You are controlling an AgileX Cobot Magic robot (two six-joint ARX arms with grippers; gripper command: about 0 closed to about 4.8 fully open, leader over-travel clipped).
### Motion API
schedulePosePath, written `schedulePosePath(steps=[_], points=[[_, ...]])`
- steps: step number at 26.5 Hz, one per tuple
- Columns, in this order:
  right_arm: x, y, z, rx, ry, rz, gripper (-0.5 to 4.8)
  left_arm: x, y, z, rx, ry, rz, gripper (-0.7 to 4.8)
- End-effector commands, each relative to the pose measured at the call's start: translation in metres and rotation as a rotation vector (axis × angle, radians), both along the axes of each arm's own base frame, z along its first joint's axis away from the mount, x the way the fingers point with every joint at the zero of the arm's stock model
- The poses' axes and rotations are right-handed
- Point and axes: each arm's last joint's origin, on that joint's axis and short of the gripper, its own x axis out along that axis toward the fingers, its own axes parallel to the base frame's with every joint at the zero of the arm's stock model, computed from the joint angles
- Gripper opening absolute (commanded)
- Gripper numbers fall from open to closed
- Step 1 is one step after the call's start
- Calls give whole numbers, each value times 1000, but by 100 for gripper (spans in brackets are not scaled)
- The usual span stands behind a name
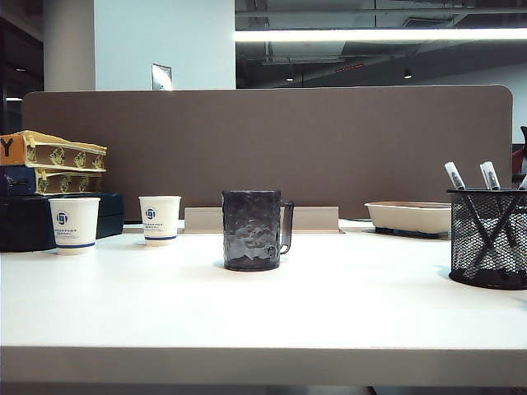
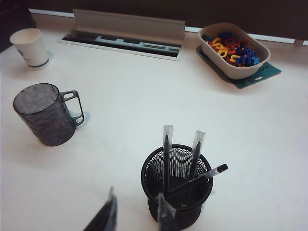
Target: Pick up one pen and put it in the pen container.
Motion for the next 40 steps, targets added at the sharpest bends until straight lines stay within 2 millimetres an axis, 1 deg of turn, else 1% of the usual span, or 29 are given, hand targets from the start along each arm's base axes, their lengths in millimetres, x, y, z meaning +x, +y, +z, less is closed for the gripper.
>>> schedulePosePath(steps=[1,4,5,7,10,12,14,15,17,21,23,25,27,28,34,40], points=[[-13,-1,2,4,-7,-3,106,1,0,2,-2,-33,29,48],[-24,-2,0,2,10,-3,103,2,0,-1,-2,-31,28,49],[-32,-2,-1,2,18,-3,103,3,0,-3,-1,-25,25,51],[-44,-3,-2,3,0,-3,103,3,-1,-7,1,-8,14,54],[-55,-4,-3,6,-39,-4,102,3,-1,-10,4,-2,17,53],[-62,-5,-6,8,-61,-4,79,3,-1,-10,4,-3,17,52],[-67,-5,-10,10,-79,-3,70,3,-1,-10,4,-3,17,52],[-69,-5,-12,10,-84,-3,70,3,-1,-10,4,-2,17,51],[-71,-5,-19,10,-81,-3,48,3,-1,-10,5,-2,18,48],[-70,-5,-31,7,-56,-3,47,3,-1,-10,5,-3,21,46],[-66,-5,-37,7,-48,-3,34,3,0,-10,8,-4,29,23],[-59,-5,-50,6,-38,-3,30,4,0,-10,12,-5,46,22],[-56,-4,-55,6,-36,-3,28,4,0,-10,12,-5,46,22],[-54,-4,-57,6,-36,-2,18,4,0,-10,12,-4,46,22],[-46,-4,-66,10,-80,-4,0,5,2,-14,31,0,107,20],[-37,-3,-73,14,-152,-9,-1,6,2,-20,35,9,111,20]])
